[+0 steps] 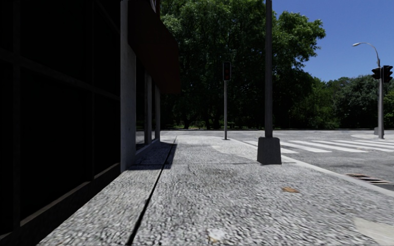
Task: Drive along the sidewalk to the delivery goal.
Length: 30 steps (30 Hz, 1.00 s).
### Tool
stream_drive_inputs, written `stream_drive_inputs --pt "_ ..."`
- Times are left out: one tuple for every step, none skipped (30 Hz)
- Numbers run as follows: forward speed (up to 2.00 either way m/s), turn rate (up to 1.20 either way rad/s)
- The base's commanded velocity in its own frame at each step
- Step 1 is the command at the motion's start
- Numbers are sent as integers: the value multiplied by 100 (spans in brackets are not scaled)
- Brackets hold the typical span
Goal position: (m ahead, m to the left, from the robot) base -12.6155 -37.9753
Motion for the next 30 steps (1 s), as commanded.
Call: stream_drive_inputs --pt "200 0" --pt "200 0" --pt "200 0" --pt "200 0" --pt "200 0" --pt "200 0" --pt "200 0" --pt "200 0" --pt "200 0" --pt "200 0" --pt "200 0" --pt "200 0" --pt "200 0" --pt "200 -1" --pt "200 -3" --pt "200 -4" --pt "200 -4" --pt "200 -4" --pt "200 -4" --pt "200 -4" --pt "200 -4" --pt "200 -4" --pt "190 -4" --pt "190 -4" --pt "182 -4" --pt "174 -5" --pt "172 -5" --pt "172 -5" --pt "170 -5" --pt "166 -5"
